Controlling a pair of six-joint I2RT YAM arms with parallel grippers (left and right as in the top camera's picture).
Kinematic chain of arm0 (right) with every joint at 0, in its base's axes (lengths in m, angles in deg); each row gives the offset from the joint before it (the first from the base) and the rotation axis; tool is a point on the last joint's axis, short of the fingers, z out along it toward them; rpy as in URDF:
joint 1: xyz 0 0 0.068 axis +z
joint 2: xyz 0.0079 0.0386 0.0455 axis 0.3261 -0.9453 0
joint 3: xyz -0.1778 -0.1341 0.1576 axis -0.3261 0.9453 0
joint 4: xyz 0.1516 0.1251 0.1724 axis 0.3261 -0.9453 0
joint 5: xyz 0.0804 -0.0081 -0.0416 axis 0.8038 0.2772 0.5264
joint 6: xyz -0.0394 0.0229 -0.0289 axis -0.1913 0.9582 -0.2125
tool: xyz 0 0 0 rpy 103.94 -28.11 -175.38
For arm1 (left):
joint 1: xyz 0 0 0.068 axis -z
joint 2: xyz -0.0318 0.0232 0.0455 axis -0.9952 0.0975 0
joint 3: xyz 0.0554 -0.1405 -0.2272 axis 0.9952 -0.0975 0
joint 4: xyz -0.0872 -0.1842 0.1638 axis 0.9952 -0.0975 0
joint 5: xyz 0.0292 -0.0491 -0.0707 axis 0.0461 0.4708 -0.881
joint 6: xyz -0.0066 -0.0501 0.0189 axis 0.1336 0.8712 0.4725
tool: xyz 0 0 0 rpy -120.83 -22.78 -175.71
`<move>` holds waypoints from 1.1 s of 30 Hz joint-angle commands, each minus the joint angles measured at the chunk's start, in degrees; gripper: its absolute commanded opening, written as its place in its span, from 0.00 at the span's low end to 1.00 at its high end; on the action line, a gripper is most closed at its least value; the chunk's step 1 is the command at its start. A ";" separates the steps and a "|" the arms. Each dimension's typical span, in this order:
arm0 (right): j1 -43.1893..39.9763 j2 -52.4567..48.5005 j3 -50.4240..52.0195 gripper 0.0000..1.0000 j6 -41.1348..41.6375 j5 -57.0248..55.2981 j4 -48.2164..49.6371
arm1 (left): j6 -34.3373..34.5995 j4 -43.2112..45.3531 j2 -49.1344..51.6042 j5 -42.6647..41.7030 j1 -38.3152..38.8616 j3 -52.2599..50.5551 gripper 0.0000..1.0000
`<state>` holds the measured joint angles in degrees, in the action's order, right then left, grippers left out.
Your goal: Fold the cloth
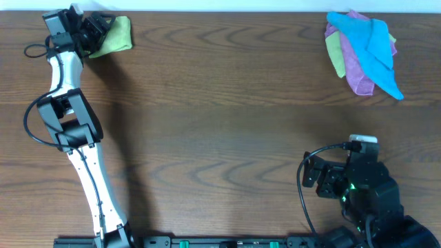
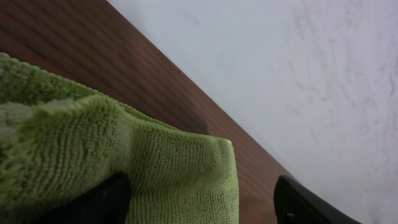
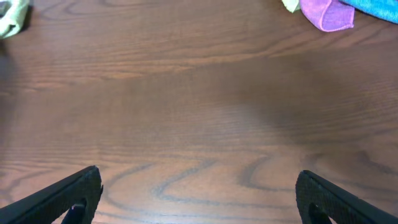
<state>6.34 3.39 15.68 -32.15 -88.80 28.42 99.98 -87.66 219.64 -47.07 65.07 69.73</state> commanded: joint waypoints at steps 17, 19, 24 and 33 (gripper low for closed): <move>0.33 -0.07 0.44 0.99 -1.11 1.09 0.09 | 6.80 16.06 -1.64 -17.68 -0.35 1.86 0.67; 0.33 -0.07 0.44 0.99 -1.88 1.07 0.09 | 6.64 15.85 -2.80 -18.99 -0.33 1.86 0.66; 0.33 -0.07 0.44 0.99 -1.97 1.09 0.28 | 1.75 11.32 -6.47 -18.49 -0.35 1.86 0.62; 0.33 -0.07 0.42 0.99 -2.60 1.09 1.27 | -29.14 -28.02 -20.79 -1.31 3.15 1.86 0.63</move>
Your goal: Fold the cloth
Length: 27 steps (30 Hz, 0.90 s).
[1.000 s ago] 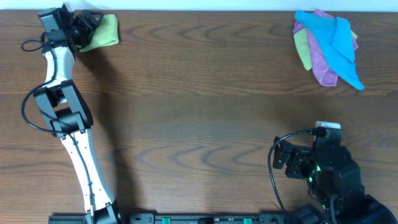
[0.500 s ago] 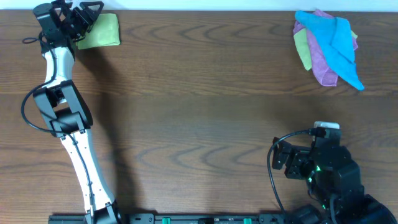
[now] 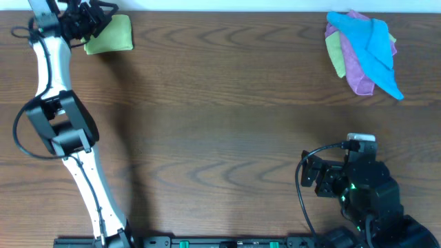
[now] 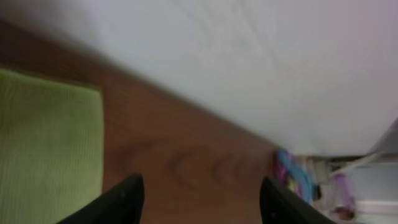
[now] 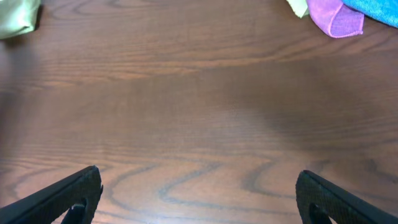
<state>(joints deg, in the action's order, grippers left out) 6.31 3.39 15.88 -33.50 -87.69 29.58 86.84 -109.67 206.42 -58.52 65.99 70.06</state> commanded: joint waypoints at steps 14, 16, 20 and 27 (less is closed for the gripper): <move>0.35 0.33 -0.90 0.99 -1.62 -4.96 -4.85 | -29.16 -48.28 -29.55 32.09 11.47 1.53 0.61; 0.35 0.90 -1.53 0.99 -1.62 -4.48 -5.70 | -29.14 -51.45 -33.35 35.30 13.14 1.53 0.64; 0.35 3.19 -2.91 0.99 -1.64 -3.19 -7.21 | -28.65 -56.94 -43.15 42.36 17.49 1.53 0.65; 0.35 9.62 -3.08 0.99 -1.88 0.42 -9.31 | -23.63 -63.49 -59.25 51.95 28.13 -0.98 0.65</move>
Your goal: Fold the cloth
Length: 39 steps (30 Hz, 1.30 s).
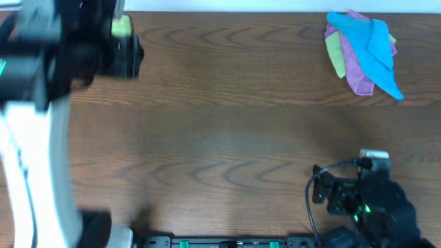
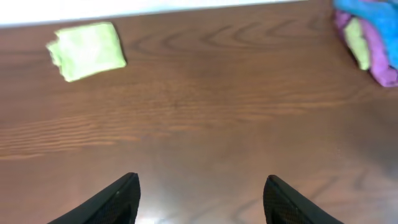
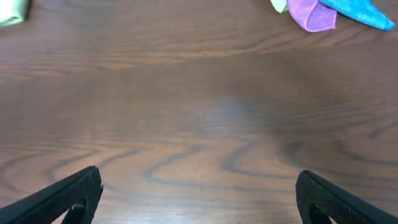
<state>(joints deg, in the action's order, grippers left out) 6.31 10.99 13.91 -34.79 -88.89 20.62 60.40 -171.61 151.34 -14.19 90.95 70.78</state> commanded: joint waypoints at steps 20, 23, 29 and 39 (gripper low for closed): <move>0.35 4.81 -1.11 0.99 -0.55 1.84 -0.35 | 17.97 10.56 -43.71 14.45 15.98 -51.47 0.96; 0.35 4.81 -1.11 0.99 -0.55 1.84 -0.35 | 17.97 10.23 -43.10 12.90 15.98 -51.87 0.96; 0.35 4.81 -1.09 0.99 -0.55 1.84 -0.35 | 17.92 9.40 -42.91 11.87 15.98 -51.89 0.96; 0.35 4.81 -1.09 0.99 -0.55 1.84 -0.35 | 17.14 5.77 -43.12 15.06 16.39 -51.87 0.96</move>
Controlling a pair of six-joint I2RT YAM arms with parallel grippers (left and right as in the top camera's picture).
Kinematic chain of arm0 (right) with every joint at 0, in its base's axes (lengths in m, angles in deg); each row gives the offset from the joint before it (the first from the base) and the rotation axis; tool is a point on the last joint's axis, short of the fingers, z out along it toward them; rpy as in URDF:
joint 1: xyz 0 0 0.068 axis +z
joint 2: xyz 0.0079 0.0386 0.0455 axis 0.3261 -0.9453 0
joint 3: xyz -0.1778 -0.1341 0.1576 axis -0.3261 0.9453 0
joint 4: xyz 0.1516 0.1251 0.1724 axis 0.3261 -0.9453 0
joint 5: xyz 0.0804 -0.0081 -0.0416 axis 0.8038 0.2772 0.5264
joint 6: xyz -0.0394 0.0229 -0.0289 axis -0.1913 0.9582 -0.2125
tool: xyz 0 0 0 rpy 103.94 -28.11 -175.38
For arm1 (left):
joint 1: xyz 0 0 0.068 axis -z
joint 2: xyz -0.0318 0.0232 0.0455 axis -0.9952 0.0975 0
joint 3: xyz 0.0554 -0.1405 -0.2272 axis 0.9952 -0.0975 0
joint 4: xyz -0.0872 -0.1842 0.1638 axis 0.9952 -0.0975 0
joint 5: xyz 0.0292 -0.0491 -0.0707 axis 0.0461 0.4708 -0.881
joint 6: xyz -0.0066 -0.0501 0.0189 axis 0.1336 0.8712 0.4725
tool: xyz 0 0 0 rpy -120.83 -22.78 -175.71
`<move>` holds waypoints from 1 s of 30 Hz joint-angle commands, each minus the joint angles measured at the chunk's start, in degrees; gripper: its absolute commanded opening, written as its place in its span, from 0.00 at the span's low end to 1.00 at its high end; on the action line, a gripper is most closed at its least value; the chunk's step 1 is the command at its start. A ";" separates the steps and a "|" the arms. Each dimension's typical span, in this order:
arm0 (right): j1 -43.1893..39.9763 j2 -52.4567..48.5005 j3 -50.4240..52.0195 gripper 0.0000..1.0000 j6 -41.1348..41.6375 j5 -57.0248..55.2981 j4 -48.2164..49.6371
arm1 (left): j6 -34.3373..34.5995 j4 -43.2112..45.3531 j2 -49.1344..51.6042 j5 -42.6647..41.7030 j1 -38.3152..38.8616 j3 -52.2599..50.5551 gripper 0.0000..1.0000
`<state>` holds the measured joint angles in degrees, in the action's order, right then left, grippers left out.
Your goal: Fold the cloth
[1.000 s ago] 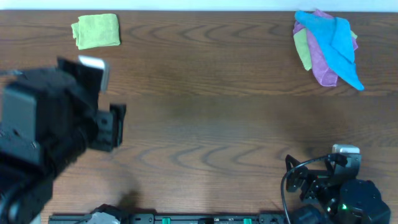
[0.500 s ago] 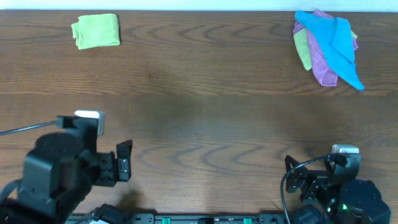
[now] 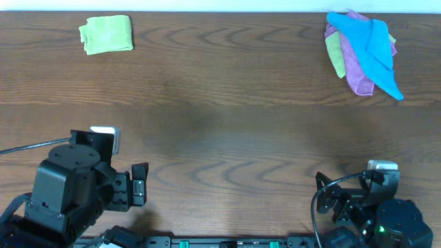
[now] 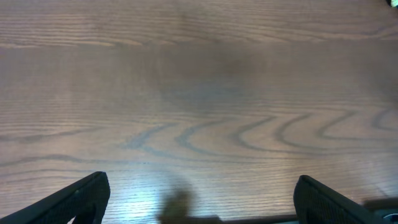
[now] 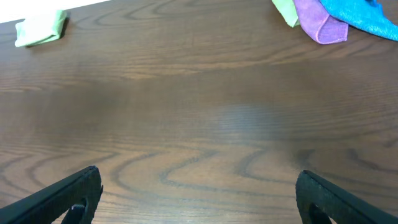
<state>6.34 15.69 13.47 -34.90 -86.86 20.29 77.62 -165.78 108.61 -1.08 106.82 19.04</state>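
Note:
A small folded green cloth (image 3: 106, 34) lies at the table's far left corner; it also shows in the right wrist view as the green cloth (image 5: 41, 28). My left gripper (image 3: 138, 189) sits retracted at the near left edge, open and empty; its wrist view shows only bare wood between the fingertips (image 4: 84, 198). My right gripper (image 3: 332, 194) rests at the near right edge, open too, with nothing between its fingers (image 5: 78, 194).
A heap of loose cloths (image 3: 364, 52), blue over purple and light green, lies at the far right corner, also seen as the heap (image 5: 326, 17) in the right wrist view. Brown wooden table (image 3: 227, 124) runs between the two arms.
My left arm has gone from stretched over the far left, above the table, to folded back at the near left edge. The right arm has drawn back a little. The green cloth lies uncovered.
At first my left gripper was down at the green cloth in the far left corner, fingers around its edge. Then it stood apart from the flat folded cloth. Then it was raised high, looking down on the table, and now it is retracted near the front edge.

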 commanded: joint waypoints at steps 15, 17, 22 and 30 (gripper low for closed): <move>0.33 0.11 -0.66 0.99 -0.44 -0.20 -0.02 | -25.22 26.53 -13.79 -0.48 -13.81 -13.20 0.96; 0.33 0.11 -0.66 0.99 -0.44 -0.20 -0.02 | -27.63 31.17 -17.40 -3.10 -16.39 -19.30 0.96; 0.33 0.11 -0.66 0.99 -0.44 -0.20 -0.02 | -28.52 42.73 -26.75 -6.25 -19.71 -35.52 0.96; 0.33 0.11 -0.66 0.99 -0.44 -0.20 -0.02 | -26.53 61.18 -38.49 -7.87 -19.89 -59.63 0.95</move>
<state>6.34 15.69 13.30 -34.90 -86.84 20.23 51.00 -108.10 73.18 -7.53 87.21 -35.01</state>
